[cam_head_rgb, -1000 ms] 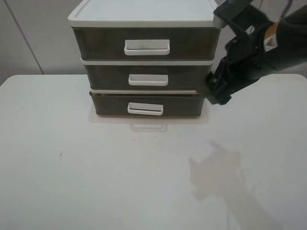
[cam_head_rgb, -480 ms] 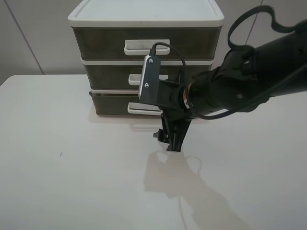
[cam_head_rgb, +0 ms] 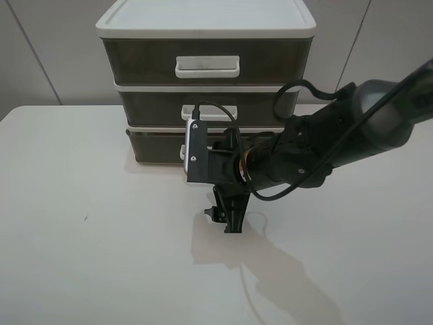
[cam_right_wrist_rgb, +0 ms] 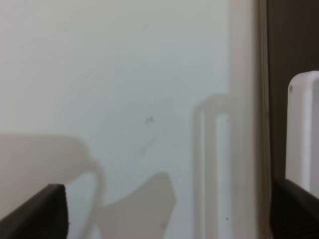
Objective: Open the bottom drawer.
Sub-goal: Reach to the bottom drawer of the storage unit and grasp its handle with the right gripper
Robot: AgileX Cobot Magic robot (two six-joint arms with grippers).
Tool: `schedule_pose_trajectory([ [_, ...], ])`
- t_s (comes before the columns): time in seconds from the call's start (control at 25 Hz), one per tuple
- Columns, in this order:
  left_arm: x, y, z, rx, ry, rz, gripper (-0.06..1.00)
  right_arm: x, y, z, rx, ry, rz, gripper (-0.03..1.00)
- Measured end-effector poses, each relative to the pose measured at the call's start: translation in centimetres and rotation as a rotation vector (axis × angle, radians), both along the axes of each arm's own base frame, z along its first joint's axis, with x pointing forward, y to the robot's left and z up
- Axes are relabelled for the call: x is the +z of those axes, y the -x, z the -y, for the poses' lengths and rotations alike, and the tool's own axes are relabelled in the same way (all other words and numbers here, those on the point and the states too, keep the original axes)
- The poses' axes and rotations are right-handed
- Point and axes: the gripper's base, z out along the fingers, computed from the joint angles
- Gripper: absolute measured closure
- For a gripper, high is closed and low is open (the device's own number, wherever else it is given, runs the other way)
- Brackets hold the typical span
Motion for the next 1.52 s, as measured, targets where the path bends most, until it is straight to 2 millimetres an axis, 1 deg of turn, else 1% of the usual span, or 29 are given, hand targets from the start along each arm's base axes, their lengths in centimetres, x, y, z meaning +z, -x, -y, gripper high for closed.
schedule_pose_trajectory([
  [0.16, 0.0, 0.0, 0.0, 0.000, 0.000, 0.000, 0.20, 0.2, -0.6, 0.3, 0.002, -0.018, 0.028, 0.17],
  [0.4, 0.0, 0.0, 0.0, 0.000, 0.000, 0.000, 0.20, -0.2, -1.7, 1.2, -0.030, -0.031, 0.057, 0.17],
  [0.56, 0.0, 0.0, 0.0, 0.000, 0.000, 0.000, 0.20, -0.3, -2.1, 0.9, -0.032, -0.064, 0.096, 0.17],
  [0.8, 0.0, 0.0, 0.0, 0.000, 0.000, 0.000, 0.20, -1.7, -2.3, 0.7, -0.042, -0.086, 0.107, 0.17],
  [1.28, 0.0, 0.0, 0.0, 0.000, 0.000, 0.000, 0.20, -3.4, -2.6, 0.4, -0.065, -0.121, 0.117, 0.17],
  [1.44, 0.0, 0.0, 0.0, 0.000, 0.000, 0.000, 0.20, -3.4, -2.8, 0.3, -0.068, -0.141, 0.133, 0.17],
  [1.52, 0.0, 0.0, 0.0, 0.000, 0.000, 0.000, 0.20, -3.4, -2.8, 0.3, -0.069, -0.149, 0.140, 0.19],
])
